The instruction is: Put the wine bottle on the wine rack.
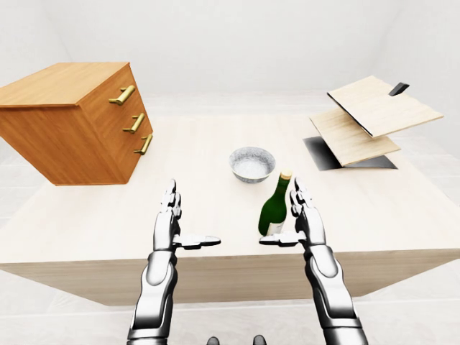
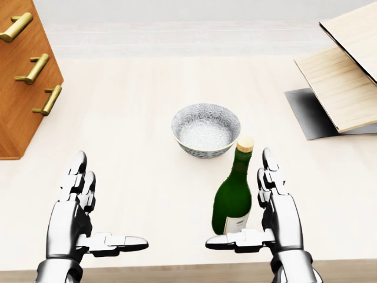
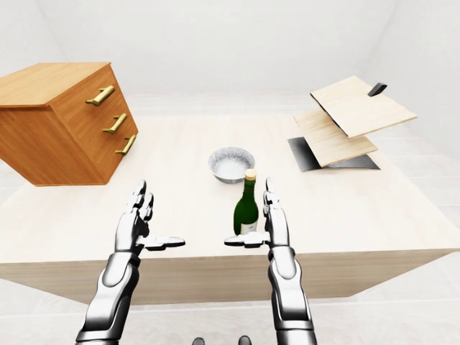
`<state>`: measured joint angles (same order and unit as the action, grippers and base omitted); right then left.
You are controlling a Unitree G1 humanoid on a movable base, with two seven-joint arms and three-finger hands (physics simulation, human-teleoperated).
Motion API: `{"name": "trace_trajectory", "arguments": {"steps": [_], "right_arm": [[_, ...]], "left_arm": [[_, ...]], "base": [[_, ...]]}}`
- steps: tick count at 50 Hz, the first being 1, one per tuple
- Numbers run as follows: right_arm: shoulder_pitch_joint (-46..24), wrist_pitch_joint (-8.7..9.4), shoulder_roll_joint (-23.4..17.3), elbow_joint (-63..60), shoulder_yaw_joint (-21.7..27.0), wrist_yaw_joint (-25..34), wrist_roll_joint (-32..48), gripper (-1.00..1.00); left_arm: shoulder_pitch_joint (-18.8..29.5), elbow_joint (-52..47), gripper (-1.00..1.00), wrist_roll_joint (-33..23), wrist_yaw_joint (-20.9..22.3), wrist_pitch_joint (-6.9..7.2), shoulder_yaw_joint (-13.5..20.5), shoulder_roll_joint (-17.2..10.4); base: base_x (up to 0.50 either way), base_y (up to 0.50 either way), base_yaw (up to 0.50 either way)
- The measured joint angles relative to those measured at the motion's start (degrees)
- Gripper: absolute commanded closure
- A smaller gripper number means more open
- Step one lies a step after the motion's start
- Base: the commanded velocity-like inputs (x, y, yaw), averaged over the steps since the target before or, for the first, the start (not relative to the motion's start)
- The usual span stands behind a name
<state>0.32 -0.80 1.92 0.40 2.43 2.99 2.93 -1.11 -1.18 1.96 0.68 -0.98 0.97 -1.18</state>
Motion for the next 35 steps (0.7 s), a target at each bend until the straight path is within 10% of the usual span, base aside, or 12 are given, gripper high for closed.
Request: {"name": "trace_trajectory", "arguments": {"steps": [35], "right_arm": [[1.4, 2.87, -2.9, -7.0, 1.3, -1.4, -2.7, -1.0]], "left_arm": [[1.1, -2.4, -1.0, -1.8, 1.5, 0.45, 1.0, -0.1]], "base": [[0.0, 0.0, 0.0]]}}
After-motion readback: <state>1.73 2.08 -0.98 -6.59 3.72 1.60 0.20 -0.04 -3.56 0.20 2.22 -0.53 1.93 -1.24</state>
